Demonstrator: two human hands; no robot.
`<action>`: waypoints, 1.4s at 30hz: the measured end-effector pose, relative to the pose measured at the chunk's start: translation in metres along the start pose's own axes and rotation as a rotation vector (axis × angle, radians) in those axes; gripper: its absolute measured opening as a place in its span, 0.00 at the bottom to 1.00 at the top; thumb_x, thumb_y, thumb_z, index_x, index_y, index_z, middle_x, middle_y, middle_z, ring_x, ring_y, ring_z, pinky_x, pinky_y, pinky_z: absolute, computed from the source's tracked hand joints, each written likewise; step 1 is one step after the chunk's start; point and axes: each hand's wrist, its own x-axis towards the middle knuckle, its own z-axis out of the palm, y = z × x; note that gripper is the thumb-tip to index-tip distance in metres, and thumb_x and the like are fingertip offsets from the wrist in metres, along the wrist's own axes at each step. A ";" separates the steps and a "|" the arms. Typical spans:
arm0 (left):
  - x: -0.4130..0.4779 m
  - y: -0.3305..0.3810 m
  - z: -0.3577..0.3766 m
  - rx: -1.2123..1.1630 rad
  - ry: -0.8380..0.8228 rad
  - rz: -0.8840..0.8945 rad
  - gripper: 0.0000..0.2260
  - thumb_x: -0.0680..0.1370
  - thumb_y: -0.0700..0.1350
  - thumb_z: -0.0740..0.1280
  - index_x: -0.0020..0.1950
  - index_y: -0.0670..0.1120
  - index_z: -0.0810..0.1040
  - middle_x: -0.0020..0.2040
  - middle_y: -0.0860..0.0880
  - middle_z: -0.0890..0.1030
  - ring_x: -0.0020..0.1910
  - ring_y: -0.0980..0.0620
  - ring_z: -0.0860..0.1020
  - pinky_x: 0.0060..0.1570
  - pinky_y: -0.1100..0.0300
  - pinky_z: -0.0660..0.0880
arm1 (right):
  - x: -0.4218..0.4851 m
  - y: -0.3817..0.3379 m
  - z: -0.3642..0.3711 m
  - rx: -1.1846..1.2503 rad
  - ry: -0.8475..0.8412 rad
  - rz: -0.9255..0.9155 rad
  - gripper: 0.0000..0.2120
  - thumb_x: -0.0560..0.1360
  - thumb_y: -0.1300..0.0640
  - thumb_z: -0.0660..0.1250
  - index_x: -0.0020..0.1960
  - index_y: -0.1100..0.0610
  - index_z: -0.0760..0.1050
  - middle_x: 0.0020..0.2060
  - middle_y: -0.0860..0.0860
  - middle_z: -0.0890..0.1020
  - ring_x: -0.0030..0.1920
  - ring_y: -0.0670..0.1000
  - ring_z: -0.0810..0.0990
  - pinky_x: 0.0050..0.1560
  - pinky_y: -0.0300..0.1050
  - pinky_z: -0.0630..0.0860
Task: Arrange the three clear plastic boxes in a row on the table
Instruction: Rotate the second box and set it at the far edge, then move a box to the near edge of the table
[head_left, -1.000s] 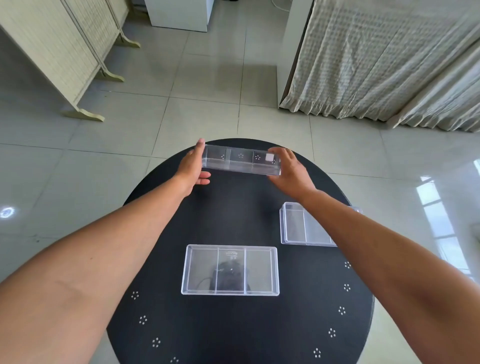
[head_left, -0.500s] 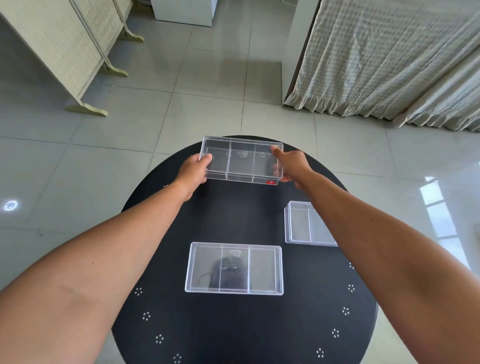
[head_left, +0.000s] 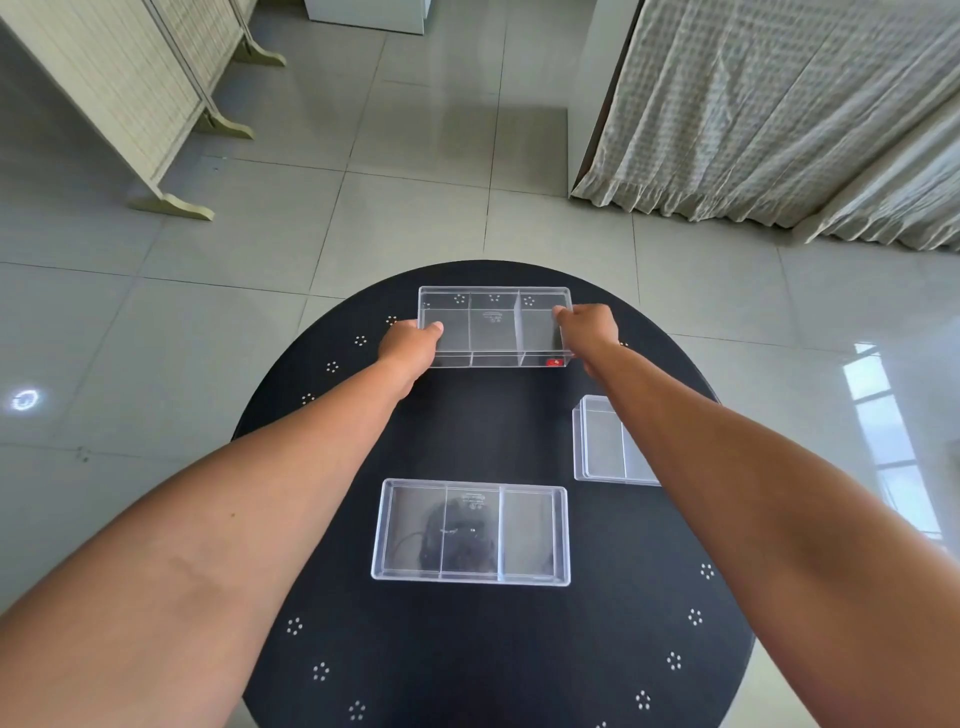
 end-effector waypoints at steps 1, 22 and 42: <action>-0.002 0.001 0.001 0.008 0.009 0.007 0.15 0.79 0.51 0.62 0.58 0.44 0.81 0.45 0.48 0.79 0.44 0.46 0.75 0.46 0.57 0.70 | 0.000 0.001 0.001 0.005 0.003 -0.011 0.15 0.79 0.54 0.62 0.57 0.61 0.82 0.48 0.57 0.82 0.45 0.56 0.78 0.44 0.43 0.74; -0.084 -0.025 -0.019 0.073 0.101 0.097 0.19 0.77 0.47 0.64 0.67 0.46 0.78 0.68 0.47 0.78 0.67 0.47 0.75 0.62 0.57 0.70 | -0.082 0.029 -0.030 -0.018 0.068 -0.294 0.17 0.81 0.54 0.59 0.66 0.57 0.76 0.56 0.53 0.83 0.47 0.52 0.79 0.47 0.42 0.72; -0.221 -0.141 -0.031 0.041 0.038 -0.138 0.07 0.77 0.47 0.62 0.46 0.49 0.80 0.46 0.46 0.77 0.44 0.47 0.72 0.46 0.56 0.67 | -0.222 0.174 -0.014 -0.259 -0.340 -0.190 0.14 0.78 0.52 0.60 0.57 0.59 0.77 0.45 0.52 0.81 0.46 0.55 0.78 0.44 0.44 0.69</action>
